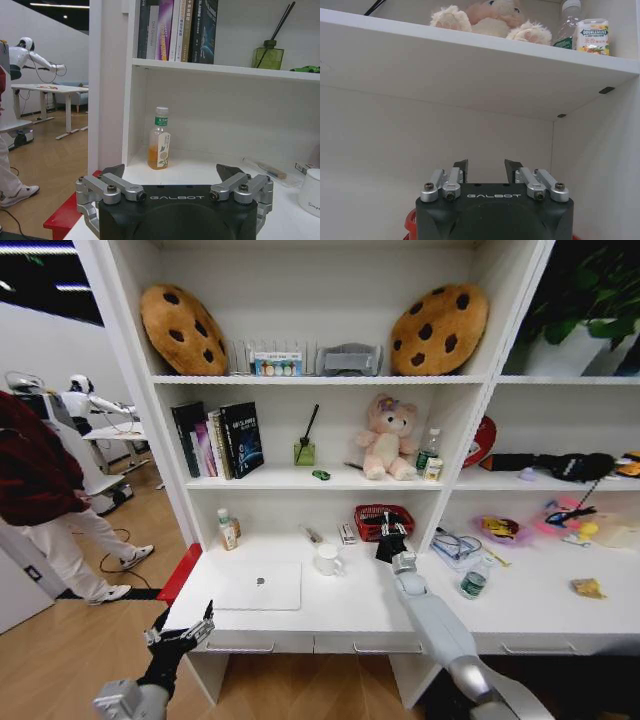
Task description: Organize the objects on the table.
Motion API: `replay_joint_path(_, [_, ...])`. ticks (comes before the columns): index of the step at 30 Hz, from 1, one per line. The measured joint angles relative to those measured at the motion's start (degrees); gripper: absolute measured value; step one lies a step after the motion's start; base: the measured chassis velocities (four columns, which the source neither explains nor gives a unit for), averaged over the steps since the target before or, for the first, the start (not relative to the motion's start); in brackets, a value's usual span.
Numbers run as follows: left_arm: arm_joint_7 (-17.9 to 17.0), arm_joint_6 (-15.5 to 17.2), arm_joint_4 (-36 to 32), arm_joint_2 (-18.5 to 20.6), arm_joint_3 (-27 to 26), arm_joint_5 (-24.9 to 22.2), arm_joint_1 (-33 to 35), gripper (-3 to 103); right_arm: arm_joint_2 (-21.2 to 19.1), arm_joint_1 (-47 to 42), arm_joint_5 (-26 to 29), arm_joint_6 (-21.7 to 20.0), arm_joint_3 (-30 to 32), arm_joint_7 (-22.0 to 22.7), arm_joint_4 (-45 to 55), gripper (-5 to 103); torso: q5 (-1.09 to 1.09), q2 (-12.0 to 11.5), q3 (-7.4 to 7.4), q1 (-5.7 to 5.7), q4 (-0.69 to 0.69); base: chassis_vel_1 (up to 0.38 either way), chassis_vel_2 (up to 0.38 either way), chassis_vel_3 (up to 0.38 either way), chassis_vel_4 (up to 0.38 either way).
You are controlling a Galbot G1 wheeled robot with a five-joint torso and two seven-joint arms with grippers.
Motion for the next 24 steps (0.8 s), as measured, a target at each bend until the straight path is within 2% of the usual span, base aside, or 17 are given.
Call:
replay_joint_path(2, [0.00,0.00,0.00,0.00,0.00,0.00,0.00,100,-0.42,-0.43,0.51,-0.83,0.20,0.01,1.10,44,0.00,0.00,0.00,0.00,0.00,0.000,0.000,0.000,0.000])
replay_joint_path(5, [0.00,0.00,0.00,0.00,0.00,0.00,0.00,100,-2.67,-3.23,4.11,-3.89,1.44,-1.77,6.92,60,0.00,0.01,0.00,0.00,-0.01,0.000,0.000,0.000,0.000])
replay_joint_path(6, [0.00,0.00,0.00,0.00,0.00,0.00,0.00,100,-2.67,-3.23,4.11,-3.89,1.44,-1.77,6.92,60,0.00,0.01,0.00,0.00,-0.01,0.000,0.000,0.000,0.000])
replay_joint_path(8, [0.00,0.00,0.00,0.00,0.00,0.00,0.00,100,-4.92,-6.47,6.22,-4.83,2.60,-3.72,12.47,71,0.00,0.01,0.00,0.00,-0.01,0.000,0.000,0.000,0.000])
replay_joint_path(9, [0.00,-0.01,0.00,0.00,-0.01,0.00,0.00,100,-6.74,-9.03,6.41,-6.66,3.32,-4.04,16.54,76,0.00,0.01,0.00,0.00,0.02,0.000,0.000,0.000,0.000])
replay_joint_path(10, [0.00,-0.01,0.00,0.00,-0.01,0.00,0.00,100,-6.74,-9.03,6.41,-6.66,3.32,-4.04,16.54,76,0.00,0.01,0.00,0.00,0.02,0.000,0.000,0.000,0.000])
replay_joint_path(11, [0.00,-0.01,0.00,0.00,0.00,0.00,0.00,100,-8.24,-11.31,6.73,-8.64,3.89,-4.05,19.98,76,-0.01,0.01,-0.01,0.00,0.00,0.000,0.000,0.000,0.000])
replay_joint_path(13, [0.00,-0.01,0.00,0.00,0.00,0.00,0.00,100,-11.66,-18.07,7.52,-14.75,5.52,-2.03,29.04,87,0.02,0.01,-0.01,-0.01,-0.03,0.000,0.000,0.000,0.000])
replay_joint_path(14, [0.00,-0.02,0.00,0.00,0.00,0.00,0.00,100,-13.22,-22.26,8.44,-19.29,6.92,0.35,34.54,92,0.01,0.01,-0.01,-0.01,-0.03,0.000,0.000,0.000,0.000])
replay_joint_path(15, [0.00,-0.02,0.00,0.00,0.00,0.00,0.00,100,-13.22,-22.26,8.44,-19.29,6.92,0.35,34.54,92,0.01,0.01,-0.01,-0.01,-0.03,0.000,0.000,0.000,0.000])
replay_joint_path(16, [0.01,-0.01,0.00,0.01,0.01,0.00,0.00,100,-14.31,-27.04,10.73,-24.37,8.66,2.86,40.56,92,-0.01,0.01,-0.01,-0.01,-0.02,0.000,0.000,0.000,0.000])
replay_joint_path(17, [0.00,-0.01,0.00,0.00,0.00,0.00,0.00,100,-14.98,-32.30,13.87,-28.89,10.51,5.01,46.18,99,-0.02,0.01,-0.01,-0.02,-0.01,0.000,0.000,0.000,0.000])
replay_joint_path(18, [0.00,-0.01,0.00,0.00,0.00,0.00,0.00,100,-15.19,-37.05,16.41,-32.31,12.15,6.38,50.44,99,0.00,0.01,-0.01,-0.02,-0.02,0.000,0.000,0.000,0.000])
replay_joint_path(19, [0.00,-0.01,0.00,0.00,0.00,0.00,0.00,100,-15.19,-37.05,16.41,-32.31,12.15,6.38,50.44,99,0.00,0.01,-0.01,-0.02,-0.02,0.000,0.000,0.000,0.000])
replay_joint_path(21, [0.00,-0.01,0.00,0.00,0.00,0.00,0.00,100,-14.97,-46.12,21.51,-37.12,16.89,7.99,58.24,100,0.00,0.02,-0.02,-0.02,-0.04,0.000,0.000,0.000,0.000])
replay_joint_path(22, [0.00,-0.01,0.00,0.00,0.00,0.00,0.00,100,-14.97,-46.12,21.51,-37.12,16.89,7.99,58.24,100,0.00,0.02,-0.02,-0.02,-0.04,0.000,0.000,0.000,0.000])
replay_joint_path(24, [0.00,-0.01,0.00,0.00,0.00,0.00,0.00,100,-13.99,-52.93,23.58,-38.43,21.10,8.12,63.84,100,0.00,0.02,-0.02,-0.02,-0.01,0.000,0.000,0.000,0.000])
